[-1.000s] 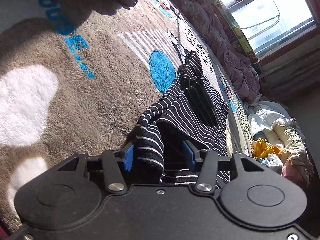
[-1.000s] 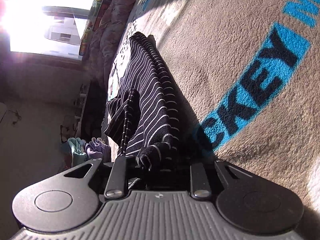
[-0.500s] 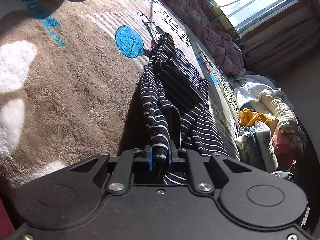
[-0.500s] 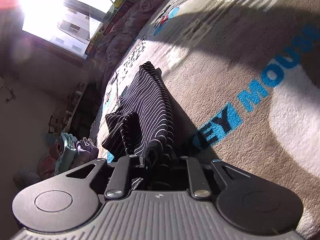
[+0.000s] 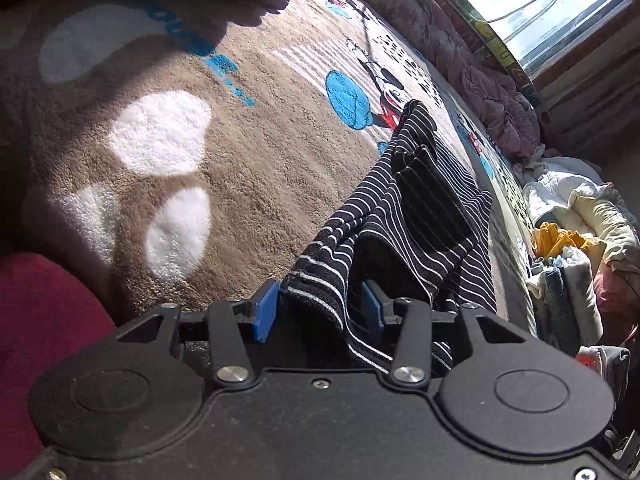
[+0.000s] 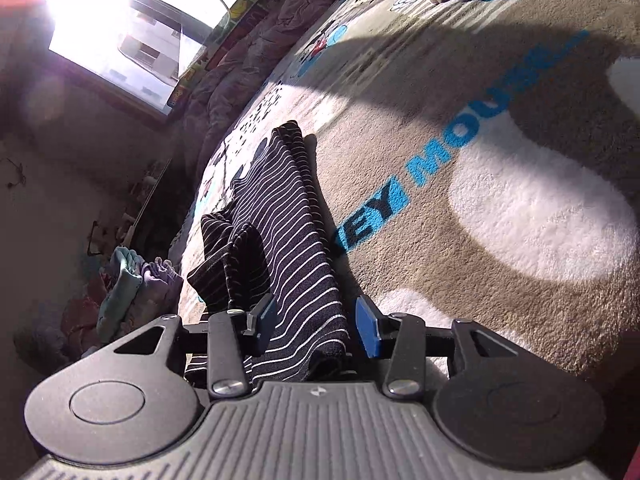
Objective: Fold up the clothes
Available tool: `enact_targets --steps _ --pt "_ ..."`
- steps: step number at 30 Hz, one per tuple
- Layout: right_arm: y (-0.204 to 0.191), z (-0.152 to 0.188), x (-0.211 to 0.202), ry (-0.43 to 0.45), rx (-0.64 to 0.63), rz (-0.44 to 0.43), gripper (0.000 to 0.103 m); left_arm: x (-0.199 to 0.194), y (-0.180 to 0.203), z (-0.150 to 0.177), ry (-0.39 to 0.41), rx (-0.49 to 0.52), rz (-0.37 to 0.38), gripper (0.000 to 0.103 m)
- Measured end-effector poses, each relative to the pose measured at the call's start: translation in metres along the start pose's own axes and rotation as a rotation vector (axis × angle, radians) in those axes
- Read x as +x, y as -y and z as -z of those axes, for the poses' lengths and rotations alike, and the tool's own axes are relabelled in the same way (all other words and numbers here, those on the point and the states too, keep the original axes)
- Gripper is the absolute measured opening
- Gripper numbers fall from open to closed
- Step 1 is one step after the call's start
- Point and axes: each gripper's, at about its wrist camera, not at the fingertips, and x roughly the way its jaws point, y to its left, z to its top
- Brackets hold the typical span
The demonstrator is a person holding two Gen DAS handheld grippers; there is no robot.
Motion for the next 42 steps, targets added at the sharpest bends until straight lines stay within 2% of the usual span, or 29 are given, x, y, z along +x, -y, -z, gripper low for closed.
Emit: enact_targets --steps 3,6,8,10,13,16,19,21,22,23,24,25,29,32,36,42 --pt "0.008 -0.009 -0.003 0.024 -0.032 -0.015 0.052 -0.012 0.003 -0.003 0.059 0.019 -0.023 0.043" --pt "0.017 -0.008 0.002 0.022 -0.044 -0.035 0.053 -0.015 0.015 -0.004 0.069 0.053 0.018 0.043" --pt "0.025 -0.002 0.007 -0.005 -0.033 -0.056 0.058 -0.008 0.022 -0.004 0.035 0.048 0.073 0.043" --pt "0.028 0.003 0.013 -0.031 -0.041 -0.067 0.066 0.003 0.028 -0.002 0.005 0.036 0.094 0.043" --pt "0.031 0.006 0.02 -0.05 -0.057 -0.079 0.067 0.018 0.034 -0.003 -0.025 0.004 0.121 0.043" --pt "0.027 0.006 0.022 -0.037 -0.101 -0.086 0.068 0.032 0.038 -0.007 -0.051 -0.041 0.133 0.043" --pt "0.018 0.01 0.025 -0.01 -0.21 -0.059 0.068 0.045 0.047 -0.012 -0.041 -0.032 0.122 0.044" --pt "0.013 0.013 0.029 -0.004 -0.263 -0.048 0.073 0.053 0.051 -0.015 -0.04 -0.026 0.108 0.042" --pt "0.011 0.014 0.031 -0.001 -0.289 -0.042 0.075 0.057 0.053 -0.016 -0.04 -0.023 0.101 0.035" --pt "0.009 0.016 0.032 0.001 -0.308 -0.04 0.078 0.06 0.055 -0.018 -0.04 -0.005 0.095 0.015" --pt "0.008 0.017 0.033 0.001 -0.317 -0.041 0.081 0.059 0.057 -0.021 -0.027 0.02 0.088 0.005" --pt "0.008 0.017 0.034 0.0 -0.326 -0.043 0.082 0.058 0.059 -0.025 -0.011 0.045 0.079 0.003" --pt "0.011 0.017 0.035 -0.002 -0.325 -0.06 0.084 0.042 0.061 -0.052 0.073 0.136 0.077 0.002" --pt "0.01 0.018 0.038 -0.003 -0.331 -0.073 0.091 0.033 0.061 -0.084 0.119 0.199 0.076 0.002" --pt "0.002 0.025 0.044 -0.003 -0.398 -0.061 0.101 0.022 0.063 -0.13 0.195 0.303 0.022 0.002" --pt "-0.006 0.032 0.049 0.006 -0.484 -0.03 0.103 0.01 0.049 -0.181 0.294 0.401 -0.078 0.002"
